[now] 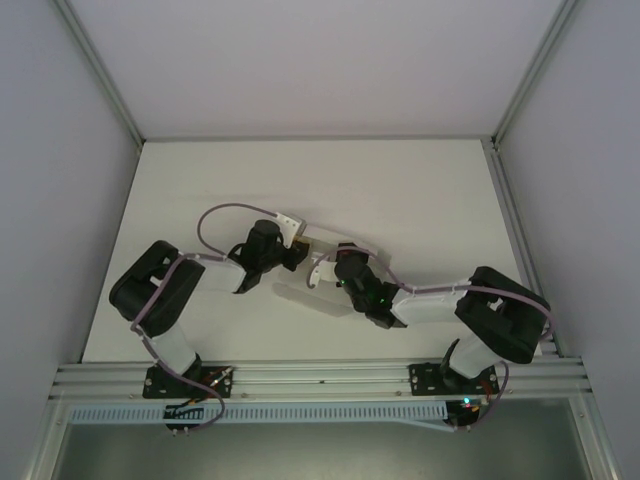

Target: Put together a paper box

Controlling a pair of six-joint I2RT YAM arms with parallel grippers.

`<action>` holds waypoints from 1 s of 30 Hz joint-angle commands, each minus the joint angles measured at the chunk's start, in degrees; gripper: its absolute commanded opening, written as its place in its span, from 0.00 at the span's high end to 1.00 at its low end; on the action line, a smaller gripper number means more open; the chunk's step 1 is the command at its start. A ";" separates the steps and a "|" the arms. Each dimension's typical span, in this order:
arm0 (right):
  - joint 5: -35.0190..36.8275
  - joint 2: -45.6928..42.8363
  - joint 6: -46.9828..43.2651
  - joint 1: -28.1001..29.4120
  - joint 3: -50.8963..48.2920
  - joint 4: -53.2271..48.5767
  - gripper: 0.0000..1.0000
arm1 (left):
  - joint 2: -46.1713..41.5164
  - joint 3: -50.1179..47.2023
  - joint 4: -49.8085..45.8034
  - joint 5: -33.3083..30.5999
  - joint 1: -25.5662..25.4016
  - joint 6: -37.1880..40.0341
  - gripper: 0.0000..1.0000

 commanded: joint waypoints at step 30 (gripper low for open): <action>-16.07 -21.24 31.24 -3.50 5.06 -18.29 0.01 | -8.18 -1.28 -3.57 -20.46 -4.31 -2.59 1.00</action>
